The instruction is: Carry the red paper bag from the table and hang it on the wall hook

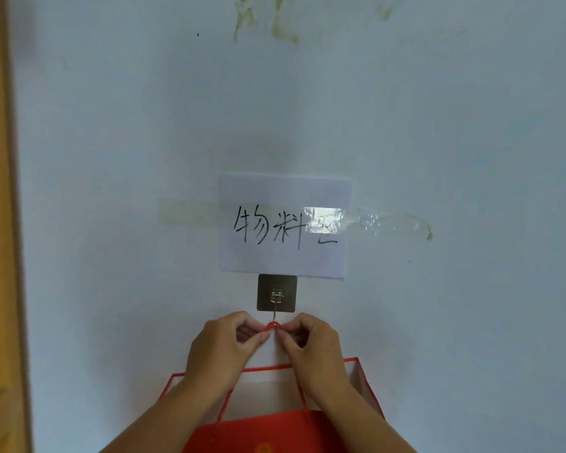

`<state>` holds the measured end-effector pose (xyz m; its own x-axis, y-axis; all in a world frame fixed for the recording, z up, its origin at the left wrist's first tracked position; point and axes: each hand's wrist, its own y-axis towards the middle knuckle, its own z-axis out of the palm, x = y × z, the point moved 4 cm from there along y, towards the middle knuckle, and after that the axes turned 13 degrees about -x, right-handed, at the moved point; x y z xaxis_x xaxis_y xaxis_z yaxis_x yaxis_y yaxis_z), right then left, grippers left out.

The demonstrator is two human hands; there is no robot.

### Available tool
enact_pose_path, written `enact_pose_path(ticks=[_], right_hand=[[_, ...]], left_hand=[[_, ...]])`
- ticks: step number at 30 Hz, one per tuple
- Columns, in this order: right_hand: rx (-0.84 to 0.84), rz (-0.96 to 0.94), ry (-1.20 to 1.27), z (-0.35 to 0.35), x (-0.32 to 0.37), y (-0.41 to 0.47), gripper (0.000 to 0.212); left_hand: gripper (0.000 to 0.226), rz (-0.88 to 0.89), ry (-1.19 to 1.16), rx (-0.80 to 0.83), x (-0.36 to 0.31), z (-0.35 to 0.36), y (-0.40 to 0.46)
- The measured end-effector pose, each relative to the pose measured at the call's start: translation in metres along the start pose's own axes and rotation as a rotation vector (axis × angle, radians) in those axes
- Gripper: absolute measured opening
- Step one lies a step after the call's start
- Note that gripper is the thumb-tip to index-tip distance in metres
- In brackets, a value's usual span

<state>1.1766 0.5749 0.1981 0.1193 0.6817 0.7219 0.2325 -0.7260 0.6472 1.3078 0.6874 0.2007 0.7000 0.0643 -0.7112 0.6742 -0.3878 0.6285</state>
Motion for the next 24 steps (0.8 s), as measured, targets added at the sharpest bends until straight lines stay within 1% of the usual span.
enact_pose_path(ticks=[4,8,12,17,20,24], right_hand=[[-0.018,0.004,0.016,-0.002,-0.002,-0.011,0.011],[0.002,-0.024,0.016,-0.005,-0.001,-0.023,0.004],[0.034,0.001,-0.014,-0.013,-0.002,-0.041,0.013],[0.160,-0.012,-0.134,-0.028,0.009,-0.068,0.033],[0.167,-0.065,-0.168,-0.042,0.015,-0.085,0.036],[0.112,-0.115,-0.164,-0.065,0.008,-0.109,0.031]], left_hand=[[0.010,0.037,0.008,0.022,0.000,0.005,-0.008],[0.012,0.080,0.059,0.060,0.005,0.009,-0.018],[0.026,0.101,0.128,0.080,0.013,0.007,-0.033],[0.048,0.117,0.231,0.013,0.013,-0.015,-0.065],[0.045,0.142,0.274,-0.044,0.008,-0.032,-0.084],[0.036,0.205,0.321,-0.049,0.003,-0.042,-0.117]])
